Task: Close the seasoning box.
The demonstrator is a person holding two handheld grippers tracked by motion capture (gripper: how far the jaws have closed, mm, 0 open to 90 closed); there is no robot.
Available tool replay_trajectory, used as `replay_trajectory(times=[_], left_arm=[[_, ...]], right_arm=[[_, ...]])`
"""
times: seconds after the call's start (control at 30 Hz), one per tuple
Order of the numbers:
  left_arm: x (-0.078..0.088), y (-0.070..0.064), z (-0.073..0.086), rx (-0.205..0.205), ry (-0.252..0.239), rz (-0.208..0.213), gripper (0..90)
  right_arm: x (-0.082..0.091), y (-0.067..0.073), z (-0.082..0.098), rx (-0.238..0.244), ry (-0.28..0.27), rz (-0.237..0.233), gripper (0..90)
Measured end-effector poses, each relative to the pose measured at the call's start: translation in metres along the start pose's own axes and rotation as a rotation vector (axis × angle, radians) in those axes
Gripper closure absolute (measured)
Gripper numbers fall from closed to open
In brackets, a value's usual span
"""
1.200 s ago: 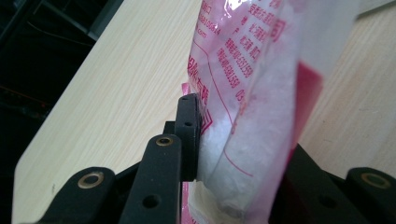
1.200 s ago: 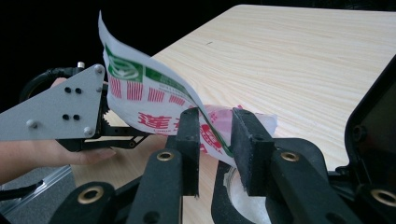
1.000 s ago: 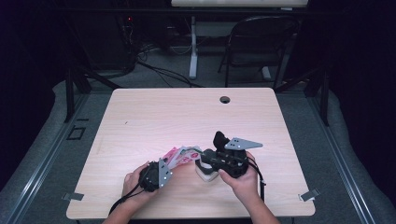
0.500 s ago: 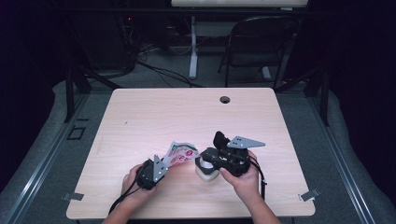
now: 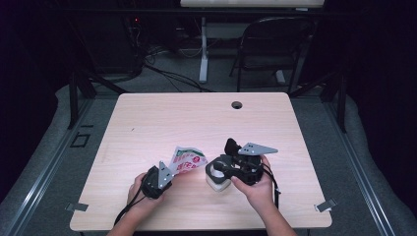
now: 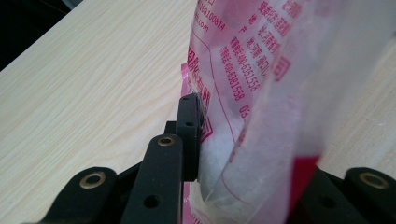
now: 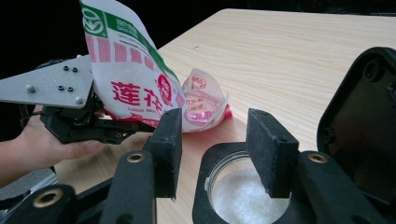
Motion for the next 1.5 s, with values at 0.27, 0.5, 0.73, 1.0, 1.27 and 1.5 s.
replay_trajectory(times=[0.27,0.5,0.73,1.0,1.27,1.5], left_arm=[[0.002,0.007,-0.002,0.017,-0.008,0.003,77.1],[0.004,0.015,-0.003,0.048,-0.015,-0.011,77.2],[0.006,0.023,-0.003,0.068,-0.02,-0.03,77.2],[0.014,0.042,-0.005,0.125,-0.038,-0.064,77.3],[0.02,0.063,0.001,0.171,-0.031,-0.099,77.3],[0.022,0.079,0.007,0.215,-0.024,-0.127,77.3]], right_arm=[[0.004,-0.003,-0.002,-0.01,-0.022,0.017,53.2],[0.006,-0.005,-0.003,-0.015,-0.029,0.024,52.3],[0.008,-0.004,-0.005,-0.012,-0.025,0.015,52.1],[0.01,-0.004,-0.008,0.021,-0.03,0.018,51.3],[0.015,-0.003,-0.011,0.066,-0.003,0.051,51.4],[0.016,-0.006,-0.01,0.045,-0.008,0.064,49.9]])
Point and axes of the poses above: each handheld gripper's, and its own axes: x roughly backward along the jaws, z roughly out of its underside, y roughly to its left, the point moved 10 cm from there along -x, roughly forward along the jaws, and after that the axes turned 10 degrees about -z, right-handed, at the moved point
